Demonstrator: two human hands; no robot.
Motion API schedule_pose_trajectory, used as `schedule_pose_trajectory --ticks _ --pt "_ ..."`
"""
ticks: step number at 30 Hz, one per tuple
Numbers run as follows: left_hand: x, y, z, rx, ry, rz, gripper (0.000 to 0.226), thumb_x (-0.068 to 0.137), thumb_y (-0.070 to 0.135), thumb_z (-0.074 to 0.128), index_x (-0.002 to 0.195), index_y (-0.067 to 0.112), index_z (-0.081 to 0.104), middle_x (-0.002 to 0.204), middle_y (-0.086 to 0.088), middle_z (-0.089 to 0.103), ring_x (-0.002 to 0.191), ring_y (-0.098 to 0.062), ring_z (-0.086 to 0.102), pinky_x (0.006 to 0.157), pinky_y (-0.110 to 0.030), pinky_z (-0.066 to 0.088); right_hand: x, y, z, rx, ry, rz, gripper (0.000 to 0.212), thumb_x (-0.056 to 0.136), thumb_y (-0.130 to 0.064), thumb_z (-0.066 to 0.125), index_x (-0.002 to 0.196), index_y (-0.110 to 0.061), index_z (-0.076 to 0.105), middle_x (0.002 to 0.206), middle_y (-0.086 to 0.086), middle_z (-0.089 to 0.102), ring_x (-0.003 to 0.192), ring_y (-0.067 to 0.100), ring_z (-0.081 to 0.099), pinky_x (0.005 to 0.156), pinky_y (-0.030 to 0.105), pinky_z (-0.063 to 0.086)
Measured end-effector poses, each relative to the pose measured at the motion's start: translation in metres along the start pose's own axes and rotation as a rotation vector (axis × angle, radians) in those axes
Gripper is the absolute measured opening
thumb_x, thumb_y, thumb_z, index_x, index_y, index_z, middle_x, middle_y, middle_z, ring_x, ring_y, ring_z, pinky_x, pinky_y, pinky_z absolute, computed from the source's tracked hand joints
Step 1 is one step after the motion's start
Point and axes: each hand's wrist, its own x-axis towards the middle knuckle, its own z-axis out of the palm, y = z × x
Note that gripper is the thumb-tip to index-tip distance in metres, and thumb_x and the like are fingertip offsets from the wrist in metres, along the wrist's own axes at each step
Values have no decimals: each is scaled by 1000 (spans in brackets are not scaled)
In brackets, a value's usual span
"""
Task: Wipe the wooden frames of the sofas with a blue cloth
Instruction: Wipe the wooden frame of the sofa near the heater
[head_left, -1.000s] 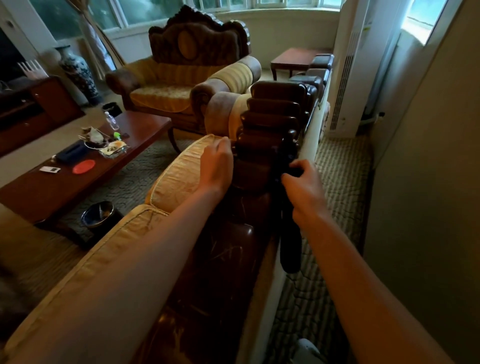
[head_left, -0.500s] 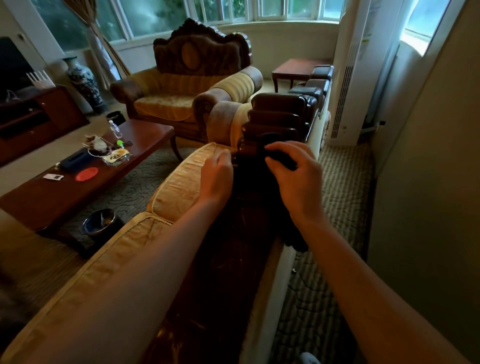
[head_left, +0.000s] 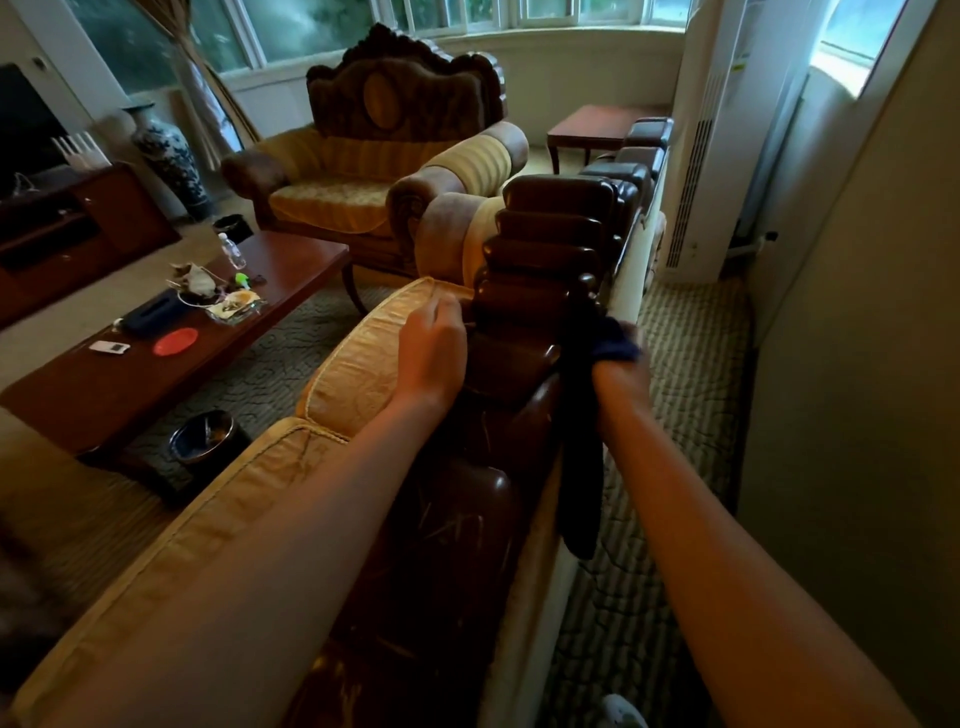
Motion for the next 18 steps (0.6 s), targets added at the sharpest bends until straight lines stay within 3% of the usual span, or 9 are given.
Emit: schedule_pose_trajectory --ticks 3,6,8,10,12,15,18 --pt "-2 2 0 -9 3 -4 48 76 37 34 90 5 68 94 -19 67 93 -36 61 86 -60 47 -6 -6 10 -113 79 -94 8 96 -8 45 103 -12 46 85 -3 52 86 16 56 75 29 45" --pt "-1 2 0 -22 -8 7 51 76 38 34 91 2 66 95 -22 66 94 -39 61 85 -62 47 -42 3 8 -292 93 -298 14 92 -7 49 91 -21 48 85 3 55 77 15 54 73 34 43" --pt "0 1 0 -18 -5 3 51 76 37 35 92 -1 65 95 -25 65 94 -41 60 84 -63 47 -81 14 4 -307 107 -421 11 85 -31 54 91 -24 49 87 3 55 78 16 52 74 33 43" --pt "1 0 1 -11 0 2 49 76 36 37 91 -1 65 95 -25 65 94 -42 60 84 -63 47 -117 26 5 -240 148 -517 31 70 -46 50 90 -23 46 86 -3 50 75 7 48 73 23 40" --pt "0 -1 0 -2 2 3 47 76 35 38 91 1 66 95 -23 66 95 -40 61 86 -61 47 -126 26 11 -90 116 -539 22 75 -37 52 91 -25 43 87 -6 47 78 7 48 74 22 39" --pt "-2 1 -1 -22 -3 -2 45 77 34 38 91 5 69 96 -18 68 95 -35 62 88 -57 48 -77 11 11 -39 109 -342 28 84 -2 58 93 -26 45 93 -3 51 89 21 51 79 18 43" --pt "-4 4 -2 -58 -6 -23 43 78 31 37 90 7 70 96 -16 69 94 -30 63 81 -47 50 -51 -1 10 -34 78 -236 22 86 -1 57 98 -18 50 104 7 54 98 21 53 88 23 45"
